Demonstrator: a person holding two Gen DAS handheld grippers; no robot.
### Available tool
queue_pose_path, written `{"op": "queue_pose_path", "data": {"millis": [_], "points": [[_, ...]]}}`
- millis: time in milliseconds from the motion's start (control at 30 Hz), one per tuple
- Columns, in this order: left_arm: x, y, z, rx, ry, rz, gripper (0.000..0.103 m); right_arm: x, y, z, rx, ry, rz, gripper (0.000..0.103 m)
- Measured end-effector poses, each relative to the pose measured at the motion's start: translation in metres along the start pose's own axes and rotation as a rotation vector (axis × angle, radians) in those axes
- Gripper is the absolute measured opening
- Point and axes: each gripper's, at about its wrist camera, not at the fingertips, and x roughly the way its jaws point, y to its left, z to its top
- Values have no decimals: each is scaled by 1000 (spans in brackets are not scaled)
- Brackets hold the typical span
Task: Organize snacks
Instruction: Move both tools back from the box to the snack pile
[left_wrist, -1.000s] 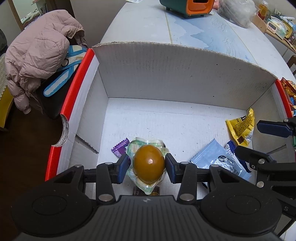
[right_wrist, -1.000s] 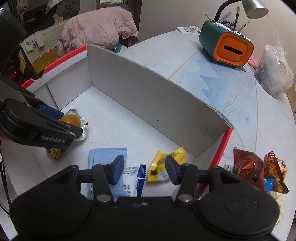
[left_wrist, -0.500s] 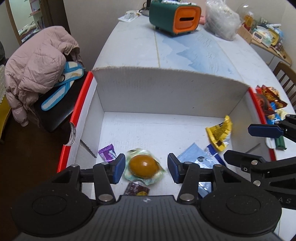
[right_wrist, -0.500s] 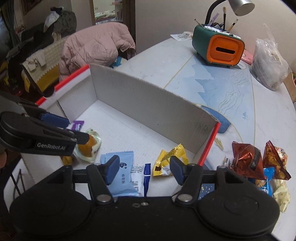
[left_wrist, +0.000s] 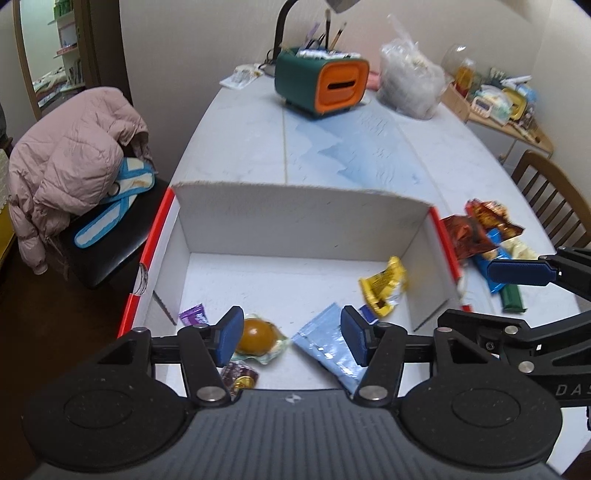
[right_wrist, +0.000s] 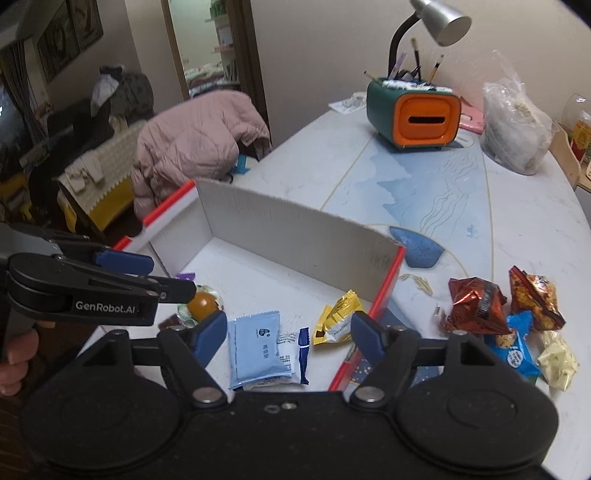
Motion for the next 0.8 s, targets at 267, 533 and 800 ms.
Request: {"op": "queue_pose_path", "data": {"millis": [267,533,800], "points": [[-27,-25,-5,17,-72,-37,67,-38,-14,-10,48,-72,9,83],[-38,-62,-6,52,-109,-69,68,-68,-41,-28,96,-122,1,91],[-32,-108,-5,60,-124,-111,73,-92,-85,-45,160,-147,-28,103]]}}
